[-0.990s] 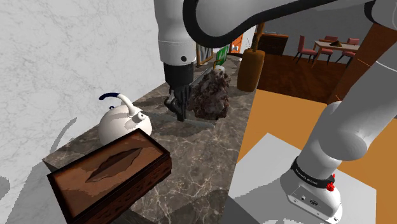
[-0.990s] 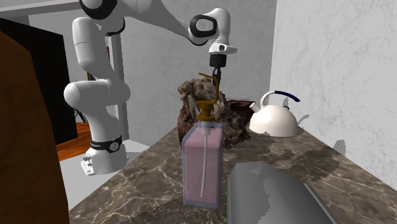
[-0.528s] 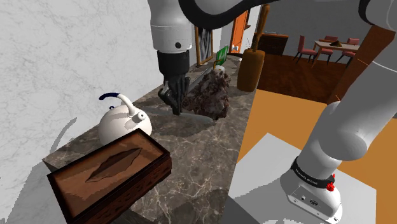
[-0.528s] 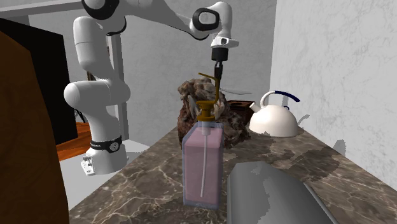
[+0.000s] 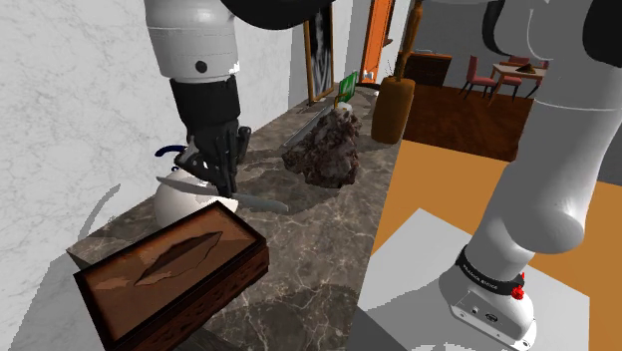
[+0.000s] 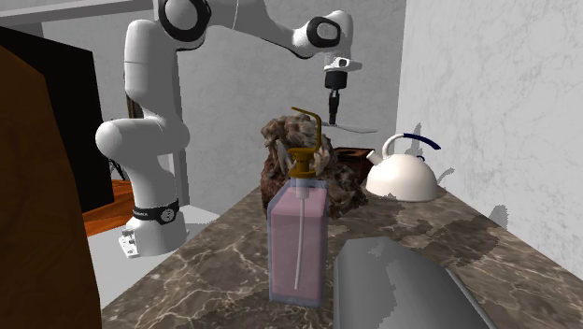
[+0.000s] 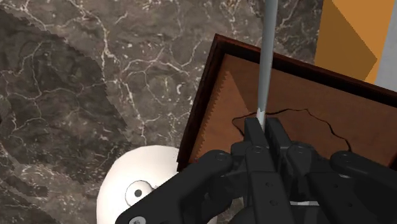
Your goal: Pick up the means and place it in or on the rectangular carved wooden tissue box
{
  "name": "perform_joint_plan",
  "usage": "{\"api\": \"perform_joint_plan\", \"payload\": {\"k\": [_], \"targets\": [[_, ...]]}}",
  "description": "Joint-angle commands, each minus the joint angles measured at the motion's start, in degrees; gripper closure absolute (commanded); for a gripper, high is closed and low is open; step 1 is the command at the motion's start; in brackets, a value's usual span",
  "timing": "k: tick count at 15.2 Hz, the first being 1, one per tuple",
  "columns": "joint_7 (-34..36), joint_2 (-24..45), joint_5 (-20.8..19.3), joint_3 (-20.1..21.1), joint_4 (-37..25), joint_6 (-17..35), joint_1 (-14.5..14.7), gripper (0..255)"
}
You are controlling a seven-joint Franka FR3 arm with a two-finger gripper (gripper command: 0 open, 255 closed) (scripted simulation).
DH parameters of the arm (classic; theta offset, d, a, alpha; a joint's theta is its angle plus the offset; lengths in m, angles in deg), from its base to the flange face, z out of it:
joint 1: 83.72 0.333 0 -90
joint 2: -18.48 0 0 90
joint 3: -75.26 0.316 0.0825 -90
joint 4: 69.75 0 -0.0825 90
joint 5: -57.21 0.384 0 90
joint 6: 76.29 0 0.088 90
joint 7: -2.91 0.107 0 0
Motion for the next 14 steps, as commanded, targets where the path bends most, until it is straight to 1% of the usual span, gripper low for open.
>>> {"api": "perform_joint_plan", "payload": {"k": [1,5,14], "targets": [[3.75,5.73,-3.68,0.77,-6.60,-2.18,3.04,255],[9.05,16.38,-10.07,0.42,-20.91,-7.70,11.18,255],[9.08,15.37,-9.53,0.19,-12.37,-0.20,9.42,255]]}}
